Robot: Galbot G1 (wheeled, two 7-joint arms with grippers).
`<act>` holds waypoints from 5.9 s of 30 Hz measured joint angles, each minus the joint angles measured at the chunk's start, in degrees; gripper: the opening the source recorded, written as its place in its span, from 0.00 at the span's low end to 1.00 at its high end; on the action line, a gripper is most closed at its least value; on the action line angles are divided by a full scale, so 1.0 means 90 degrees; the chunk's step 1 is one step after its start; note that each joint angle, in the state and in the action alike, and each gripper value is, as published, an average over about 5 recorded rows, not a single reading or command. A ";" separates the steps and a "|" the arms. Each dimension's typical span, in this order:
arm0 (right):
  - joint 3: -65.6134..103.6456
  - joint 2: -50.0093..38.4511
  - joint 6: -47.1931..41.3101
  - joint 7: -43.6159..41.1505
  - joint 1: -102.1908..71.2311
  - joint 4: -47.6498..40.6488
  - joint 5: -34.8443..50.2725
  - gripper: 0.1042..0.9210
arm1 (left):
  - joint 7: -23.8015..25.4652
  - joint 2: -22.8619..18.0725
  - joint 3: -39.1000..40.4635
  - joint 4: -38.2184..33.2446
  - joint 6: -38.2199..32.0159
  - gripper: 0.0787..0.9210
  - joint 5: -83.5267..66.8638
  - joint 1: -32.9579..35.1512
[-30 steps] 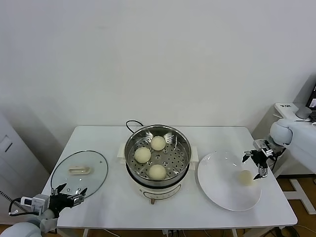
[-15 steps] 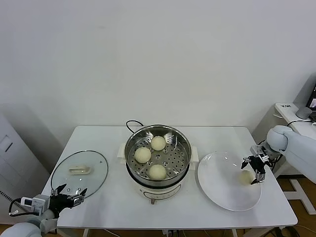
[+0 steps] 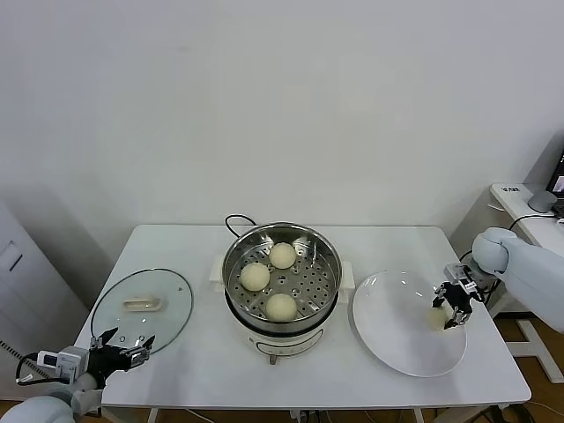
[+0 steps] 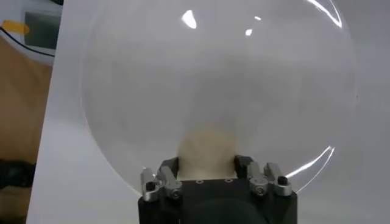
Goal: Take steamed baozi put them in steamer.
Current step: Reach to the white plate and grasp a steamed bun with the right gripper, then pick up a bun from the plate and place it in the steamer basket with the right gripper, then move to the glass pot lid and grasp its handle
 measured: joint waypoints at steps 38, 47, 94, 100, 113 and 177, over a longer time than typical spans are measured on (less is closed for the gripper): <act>-0.3783 0.0862 -0.2716 0.0197 0.4964 0.2572 0.4187 0.49 | -0.0035 0.0046 -0.0020 -0.0086 0.0059 0.88 0.0048 0.0039; -0.3962 0.1569 -0.3400 0.0763 0.5253 0.2914 0.5010 0.49 | -0.0027 0.0054 -0.0021 -0.0063 0.0050 0.88 0.0036 0.0023; -0.3359 0.2172 -0.4364 0.2197 0.3763 0.2930 0.5216 0.87 | -0.0012 0.0009 -0.0028 0.0050 0.0003 0.88 0.0012 -0.0007; -0.2779 0.1762 -0.4263 0.2261 0.3665 0.2904 0.5588 0.88 | -0.0011 -0.0010 -0.0050 0.0063 0.0002 0.88 0.0014 -0.0043; -0.0428 0.0225 -0.3218 0.3779 0.2163 0.3163 0.6387 0.88 | 0.0015 -0.0090 -0.0057 0.0190 -0.0127 0.88 0.0017 -0.0193; 1.0777 0.3275 -0.0735 0.5593 -0.7956 0.3254 0.2465 0.88 | -0.1072 -0.1289 0.0126 0.2768 -0.3884 0.88 1.1144 -0.0937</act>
